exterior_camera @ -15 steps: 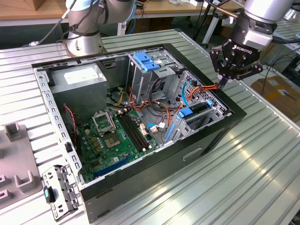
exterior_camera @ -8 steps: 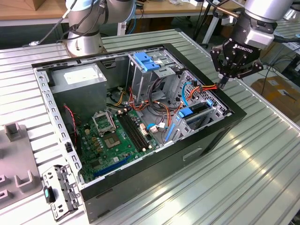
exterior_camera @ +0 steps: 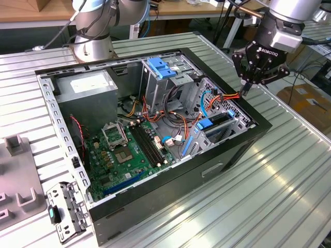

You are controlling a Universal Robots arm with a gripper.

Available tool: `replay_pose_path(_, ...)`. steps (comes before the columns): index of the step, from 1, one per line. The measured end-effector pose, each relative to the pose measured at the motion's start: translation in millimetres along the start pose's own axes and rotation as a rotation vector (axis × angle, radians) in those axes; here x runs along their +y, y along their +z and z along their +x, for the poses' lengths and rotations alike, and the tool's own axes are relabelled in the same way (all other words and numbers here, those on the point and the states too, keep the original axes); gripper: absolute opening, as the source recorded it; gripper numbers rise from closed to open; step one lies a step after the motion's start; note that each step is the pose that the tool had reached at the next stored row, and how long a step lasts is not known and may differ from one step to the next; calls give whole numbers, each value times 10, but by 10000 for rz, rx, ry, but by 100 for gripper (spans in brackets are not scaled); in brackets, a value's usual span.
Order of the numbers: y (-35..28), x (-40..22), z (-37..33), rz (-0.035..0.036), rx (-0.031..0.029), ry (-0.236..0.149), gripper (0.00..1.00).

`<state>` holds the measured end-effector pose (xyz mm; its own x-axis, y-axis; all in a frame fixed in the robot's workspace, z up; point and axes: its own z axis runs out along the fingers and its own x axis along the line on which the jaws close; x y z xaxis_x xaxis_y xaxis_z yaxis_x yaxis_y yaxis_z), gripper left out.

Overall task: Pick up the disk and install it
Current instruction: 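Insert the first disk wire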

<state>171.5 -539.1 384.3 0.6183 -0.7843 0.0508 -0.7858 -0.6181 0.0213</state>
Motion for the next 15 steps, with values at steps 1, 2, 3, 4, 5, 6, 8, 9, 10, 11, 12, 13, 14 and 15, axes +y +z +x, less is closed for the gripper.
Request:
replay_pose_path(1,0,-4,-1,4,2,-84,11)
replay_pose_path(2,-1,-7,-2,8,6,-188,11)
replay_pose_path(3,-1,-10,-3,16,8,-326,11)
replay_pose_path(4,0,-12,-5,21,9,-417,11)
replay_pose_path(5,0,-15,-6,26,11,-515,11)
replay_pose_path(6,-1,-17,-6,31,14,-623,11)
replay_pose_path(8,-1,-25,-5,47,21,-945,11)
replay_pose_path(9,0,-26,-5,51,23,-1019,11)
replay_pose_path(10,0,-28,-4,57,25,-1132,11)
replay_pose_path(11,0,-29,-4,60,26,-1197,11)
replay_pose_path(12,-1,-32,-3,65,29,-1300,11)
replay_pose_path(13,-1,-32,-4,67,30,-1329,11)
replay_pose_path(14,-1,-32,-4,67,29,-1331,11)
replay_pose_path(15,-1,-32,-4,67,30,-1331,11)
